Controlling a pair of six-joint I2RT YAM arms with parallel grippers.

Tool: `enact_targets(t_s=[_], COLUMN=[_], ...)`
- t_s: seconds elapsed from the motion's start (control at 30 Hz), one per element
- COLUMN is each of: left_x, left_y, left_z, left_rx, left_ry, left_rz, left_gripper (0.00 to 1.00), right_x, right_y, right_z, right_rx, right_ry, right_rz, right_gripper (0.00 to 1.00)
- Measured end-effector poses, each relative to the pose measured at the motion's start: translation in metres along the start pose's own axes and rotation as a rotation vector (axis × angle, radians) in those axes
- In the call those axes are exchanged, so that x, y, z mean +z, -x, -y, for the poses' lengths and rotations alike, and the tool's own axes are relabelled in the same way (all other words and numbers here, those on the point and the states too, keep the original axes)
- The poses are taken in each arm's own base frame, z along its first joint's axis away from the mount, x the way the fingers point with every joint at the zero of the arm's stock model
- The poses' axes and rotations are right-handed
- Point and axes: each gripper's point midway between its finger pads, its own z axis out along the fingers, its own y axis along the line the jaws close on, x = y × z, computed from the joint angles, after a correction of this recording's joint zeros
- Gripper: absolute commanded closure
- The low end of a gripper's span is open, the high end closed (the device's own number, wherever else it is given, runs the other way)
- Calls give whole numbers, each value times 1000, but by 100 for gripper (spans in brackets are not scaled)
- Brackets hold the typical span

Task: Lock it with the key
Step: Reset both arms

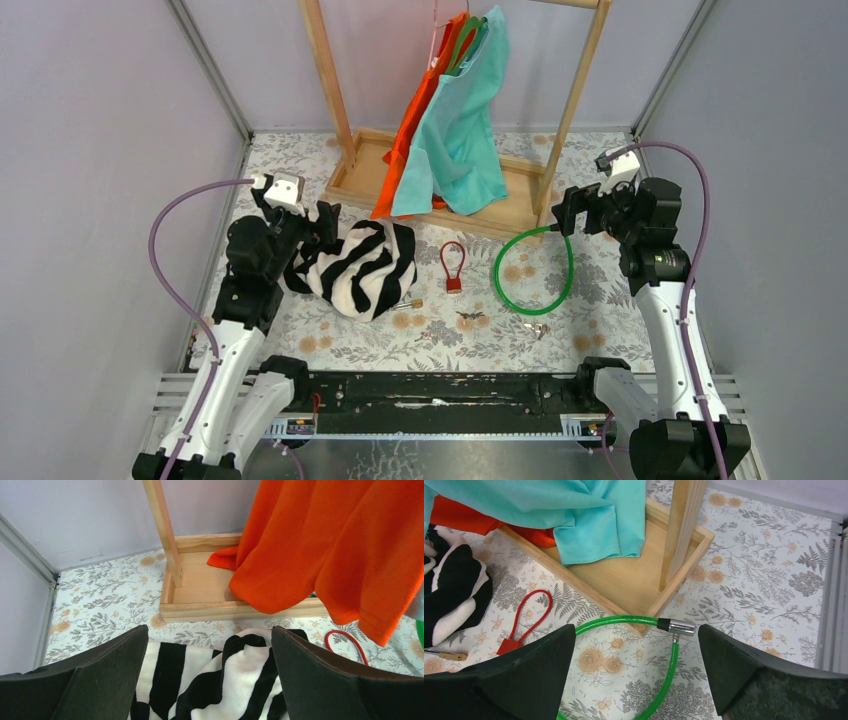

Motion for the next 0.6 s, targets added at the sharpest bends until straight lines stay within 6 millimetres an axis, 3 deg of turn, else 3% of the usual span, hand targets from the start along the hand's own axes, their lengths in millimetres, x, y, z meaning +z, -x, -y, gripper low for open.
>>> enact_targets(t_s=[0.6], left_x=[-7], left_y=[1], left_z=[4], left_rx=[0], left_ry=[-28], left_rz=[11], left_gripper=[0], right_x=[-4], right_y=[3], right_z=[4], right_rx=[-24], right_ry=[-31], right_rz=[22], right_gripper=[1])
